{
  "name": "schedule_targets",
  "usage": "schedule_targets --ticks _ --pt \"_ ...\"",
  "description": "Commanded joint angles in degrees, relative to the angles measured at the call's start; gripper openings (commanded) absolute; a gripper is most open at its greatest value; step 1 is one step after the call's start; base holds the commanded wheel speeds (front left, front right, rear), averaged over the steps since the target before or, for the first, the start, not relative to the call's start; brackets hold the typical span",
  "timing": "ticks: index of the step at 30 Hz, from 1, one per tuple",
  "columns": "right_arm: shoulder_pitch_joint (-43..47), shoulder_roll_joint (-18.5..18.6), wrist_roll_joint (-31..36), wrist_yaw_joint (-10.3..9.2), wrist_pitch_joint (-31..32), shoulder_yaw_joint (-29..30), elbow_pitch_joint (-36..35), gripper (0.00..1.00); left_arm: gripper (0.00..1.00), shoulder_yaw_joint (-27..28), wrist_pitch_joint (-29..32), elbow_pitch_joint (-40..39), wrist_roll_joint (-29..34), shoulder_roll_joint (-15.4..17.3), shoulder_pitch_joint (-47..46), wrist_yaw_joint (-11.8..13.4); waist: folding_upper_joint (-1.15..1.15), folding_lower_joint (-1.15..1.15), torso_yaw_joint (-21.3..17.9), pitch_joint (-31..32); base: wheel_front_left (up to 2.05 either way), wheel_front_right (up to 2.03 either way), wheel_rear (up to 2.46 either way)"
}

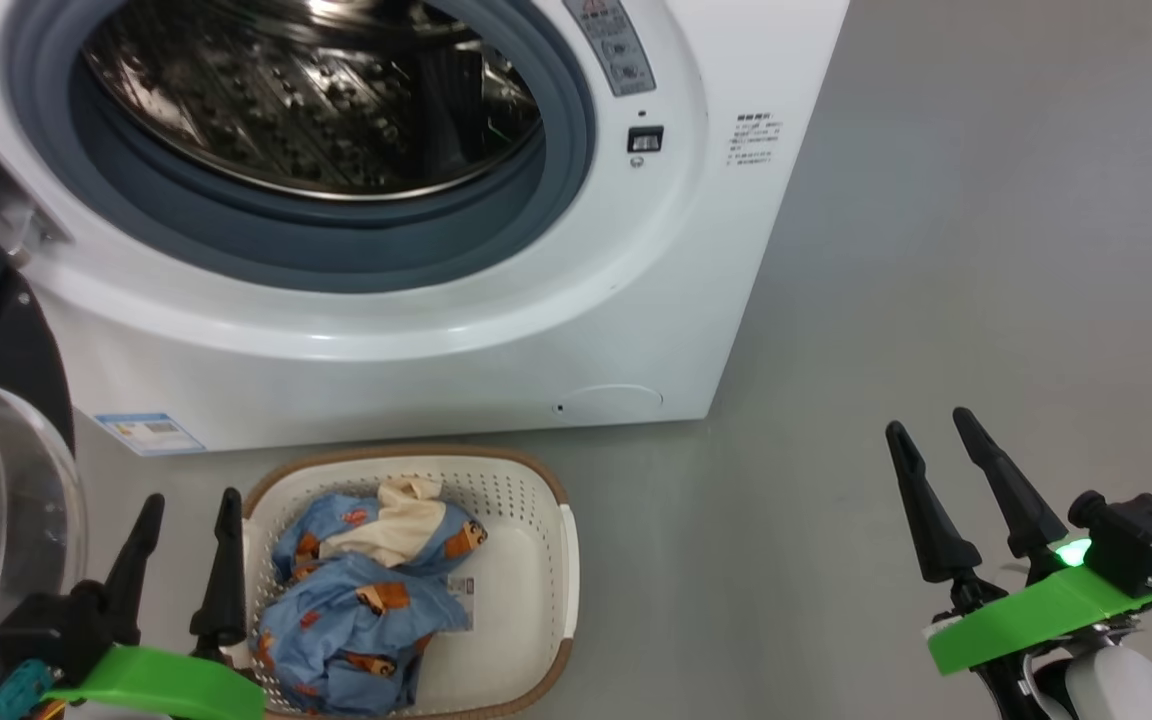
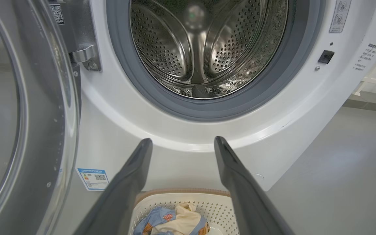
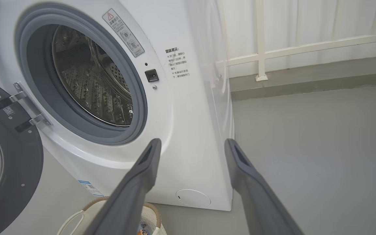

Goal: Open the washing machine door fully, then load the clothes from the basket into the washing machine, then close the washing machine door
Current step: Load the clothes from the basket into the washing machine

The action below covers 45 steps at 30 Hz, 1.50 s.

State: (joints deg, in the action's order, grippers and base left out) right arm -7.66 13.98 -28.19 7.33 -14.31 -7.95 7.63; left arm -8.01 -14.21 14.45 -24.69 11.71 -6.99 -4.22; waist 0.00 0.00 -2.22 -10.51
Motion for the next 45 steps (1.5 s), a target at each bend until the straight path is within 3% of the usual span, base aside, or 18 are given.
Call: schedule_targets --ticks 1,15,32,45 --pt "-1.57 -0.09 0.89 0.16 -0.69 -0.77 -1.62 1.00 1.00 1.74 -0.28 -0.34 0.27 1.69 -2.65 0.36 0.00 0.00 -0.63 -2.30 0.00 0.00 0.00" --pt "-6.05 -2.37 1.65 0.16 -0.69 -0.91 -2.13 1.00 1.00 0.53 -0.53 9.15 1.33 2.78 -10.63 -0.64 0.00 0.00 -2.37 -10.72 0.00 0.00 0.00" --pt "-11.65 -4.39 3.31 0.16 -0.69 -1.01 -4.15 1.00 1.00 -2.67 -0.77 29.52 -1.14 2.90 -24.11 -3.18 0.00 0.00 -4.35 -22.84 0.00 0.00 0.00" --pt "-14.88 -6.48 3.82 0.16 -0.69 -1.88 -5.24 1.00 1.00 -9.82 -0.78 41.21 -6.88 5.54 -32.07 -3.25 0.00 0.00 -7.44 -31.25 0.00 0.00 0.00"
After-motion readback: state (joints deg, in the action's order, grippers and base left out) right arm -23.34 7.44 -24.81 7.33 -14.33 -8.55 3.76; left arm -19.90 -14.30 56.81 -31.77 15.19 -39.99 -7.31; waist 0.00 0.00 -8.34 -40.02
